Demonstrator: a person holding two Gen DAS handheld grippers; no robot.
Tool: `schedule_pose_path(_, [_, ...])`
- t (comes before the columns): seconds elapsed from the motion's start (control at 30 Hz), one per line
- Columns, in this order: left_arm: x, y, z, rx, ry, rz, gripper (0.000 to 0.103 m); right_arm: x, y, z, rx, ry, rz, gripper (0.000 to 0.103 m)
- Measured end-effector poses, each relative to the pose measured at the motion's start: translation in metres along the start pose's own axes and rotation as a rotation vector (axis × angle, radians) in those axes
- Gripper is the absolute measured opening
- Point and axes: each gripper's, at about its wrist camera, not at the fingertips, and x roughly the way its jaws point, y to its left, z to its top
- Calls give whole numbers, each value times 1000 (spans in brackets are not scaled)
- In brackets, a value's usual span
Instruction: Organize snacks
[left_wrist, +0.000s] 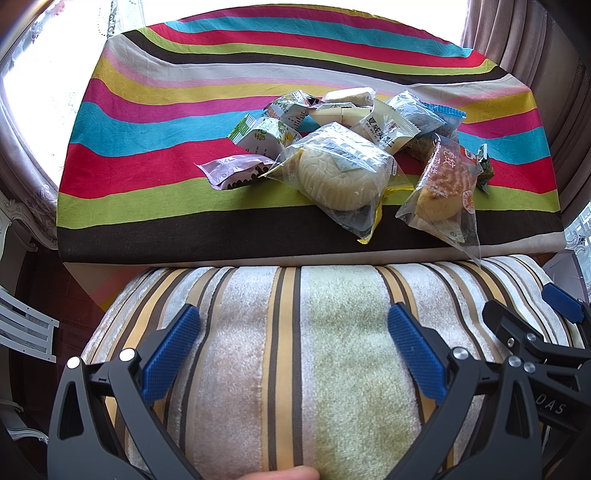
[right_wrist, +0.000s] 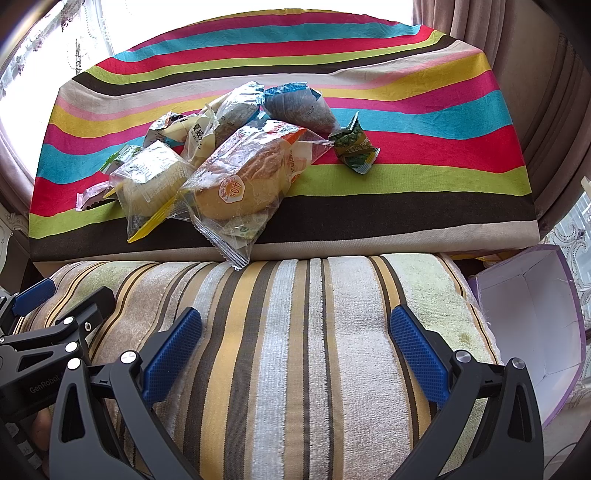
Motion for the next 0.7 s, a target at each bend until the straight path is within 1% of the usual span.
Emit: schedule_pose_path(0.7, [0, 0, 0, -5, 8, 0, 102, 1, 0, -1, 1, 8, 0, 99])
